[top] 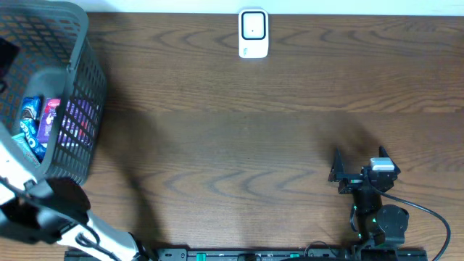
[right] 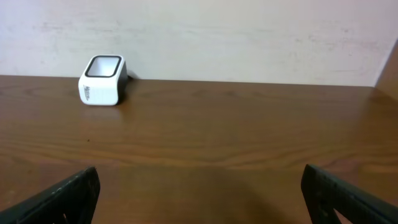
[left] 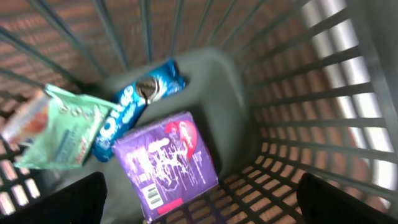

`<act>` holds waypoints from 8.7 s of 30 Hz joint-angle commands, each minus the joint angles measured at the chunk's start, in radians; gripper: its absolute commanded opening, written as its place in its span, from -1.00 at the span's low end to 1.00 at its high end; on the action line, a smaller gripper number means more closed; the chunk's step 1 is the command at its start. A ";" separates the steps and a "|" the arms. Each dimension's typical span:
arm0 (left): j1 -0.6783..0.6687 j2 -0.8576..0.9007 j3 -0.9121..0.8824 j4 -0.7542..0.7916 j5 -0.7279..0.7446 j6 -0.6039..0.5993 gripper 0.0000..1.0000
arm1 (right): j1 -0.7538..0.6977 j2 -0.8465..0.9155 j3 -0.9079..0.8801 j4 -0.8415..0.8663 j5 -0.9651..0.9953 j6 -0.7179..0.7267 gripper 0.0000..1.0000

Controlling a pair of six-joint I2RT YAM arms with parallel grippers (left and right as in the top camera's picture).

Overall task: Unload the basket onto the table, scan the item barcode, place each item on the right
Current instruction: 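Reach the left gripper into the basket and grasp the purple Carefree pack, then lift the purple pack out and place it near the scanner, then reach the left gripper into the basket and grasp the green wipes pack, then carry the green wipes pack out and set it left of the purple pack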

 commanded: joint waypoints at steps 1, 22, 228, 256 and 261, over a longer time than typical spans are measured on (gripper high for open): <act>-0.031 0.068 -0.009 -0.007 -0.013 -0.050 0.96 | 0.006 -0.006 -0.002 -0.004 -0.002 0.014 0.98; -0.102 0.381 -0.043 -0.132 -0.166 -0.252 0.96 | 0.006 -0.006 -0.002 -0.004 -0.002 0.014 0.99; -1.113 0.129 -0.660 0.874 0.145 0.017 -0.21 | 0.006 -0.006 -0.002 -0.004 -0.002 0.014 0.99; -0.327 -0.575 -0.660 0.676 -0.309 0.072 0.59 | 0.006 -0.006 -0.002 -0.004 -0.002 0.014 0.98; -0.055 -0.504 -0.660 0.624 -0.308 0.071 0.59 | 0.006 -0.006 -0.002 -0.004 -0.002 0.014 0.99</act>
